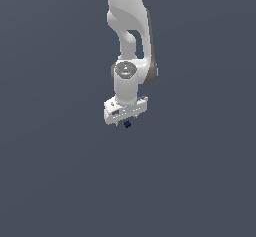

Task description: Pick up the object and move it to a goal position.

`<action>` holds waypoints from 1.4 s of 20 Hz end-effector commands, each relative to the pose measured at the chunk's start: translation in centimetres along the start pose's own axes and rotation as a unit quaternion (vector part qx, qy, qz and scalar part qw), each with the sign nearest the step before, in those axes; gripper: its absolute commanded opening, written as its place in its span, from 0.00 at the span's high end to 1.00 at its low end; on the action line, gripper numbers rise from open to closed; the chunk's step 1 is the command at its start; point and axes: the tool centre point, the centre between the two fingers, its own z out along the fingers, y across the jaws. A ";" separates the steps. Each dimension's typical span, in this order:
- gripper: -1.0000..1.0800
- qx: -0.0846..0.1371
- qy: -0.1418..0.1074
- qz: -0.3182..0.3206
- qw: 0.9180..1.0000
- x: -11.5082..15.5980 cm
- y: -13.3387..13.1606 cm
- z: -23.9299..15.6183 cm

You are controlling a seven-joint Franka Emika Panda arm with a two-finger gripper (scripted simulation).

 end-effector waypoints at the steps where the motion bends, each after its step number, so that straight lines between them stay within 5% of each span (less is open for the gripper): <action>1: 0.04 0.001 -0.001 -0.022 1.000 -0.5 -0.4 0.6; 28: 0.04 0.004 -0.002 -0.054 0.999 -1.3 -1.2 6.5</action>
